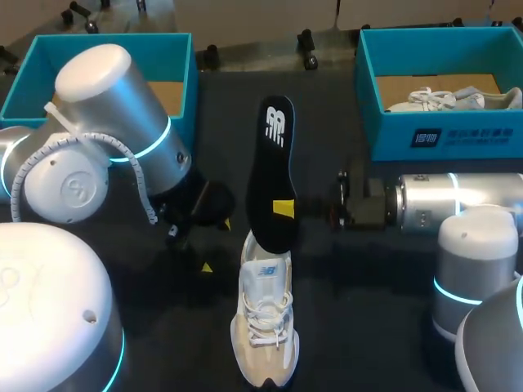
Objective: Take the shoe out of the shoebox, open the shoe tongue, remove and reinsert the insole, then place the shoe into the shoebox
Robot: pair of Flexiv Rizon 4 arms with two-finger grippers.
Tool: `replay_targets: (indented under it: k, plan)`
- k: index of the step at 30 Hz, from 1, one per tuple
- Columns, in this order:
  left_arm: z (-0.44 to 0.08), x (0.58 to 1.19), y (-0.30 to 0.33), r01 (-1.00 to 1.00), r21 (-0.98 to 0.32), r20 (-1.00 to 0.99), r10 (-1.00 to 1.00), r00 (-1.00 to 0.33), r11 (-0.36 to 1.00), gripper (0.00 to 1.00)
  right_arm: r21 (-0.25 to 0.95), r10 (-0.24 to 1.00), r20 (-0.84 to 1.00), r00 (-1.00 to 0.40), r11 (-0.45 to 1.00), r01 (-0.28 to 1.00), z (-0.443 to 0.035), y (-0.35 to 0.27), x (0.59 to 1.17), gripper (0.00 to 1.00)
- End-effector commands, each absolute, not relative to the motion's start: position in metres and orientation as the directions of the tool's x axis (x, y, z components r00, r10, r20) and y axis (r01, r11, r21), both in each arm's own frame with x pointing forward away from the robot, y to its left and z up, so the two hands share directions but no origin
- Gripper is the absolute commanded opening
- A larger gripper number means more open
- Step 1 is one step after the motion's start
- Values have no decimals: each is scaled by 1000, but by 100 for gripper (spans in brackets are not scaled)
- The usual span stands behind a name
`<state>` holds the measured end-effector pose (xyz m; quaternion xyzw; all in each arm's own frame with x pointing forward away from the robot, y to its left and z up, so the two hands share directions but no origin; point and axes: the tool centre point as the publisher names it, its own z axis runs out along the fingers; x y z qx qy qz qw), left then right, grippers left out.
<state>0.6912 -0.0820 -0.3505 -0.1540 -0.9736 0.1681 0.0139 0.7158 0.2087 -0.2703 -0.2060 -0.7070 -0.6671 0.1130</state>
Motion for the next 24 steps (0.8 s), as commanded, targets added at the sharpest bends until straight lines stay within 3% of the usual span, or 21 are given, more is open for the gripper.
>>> replay_targets:
  k: [1, 24]
  plan:
    - [-351, 691, -82, 295, -329, -25, 304, -952, 897, 100, 897, 137, 435, -890, 13, 441, -279, 209, 714, 0]
    - [-351, 691, -82, 295, -329, -25, 304, -952, 897, 100, 896, 139, 441, -887, -9, 444, -298, 210, 701, 0]
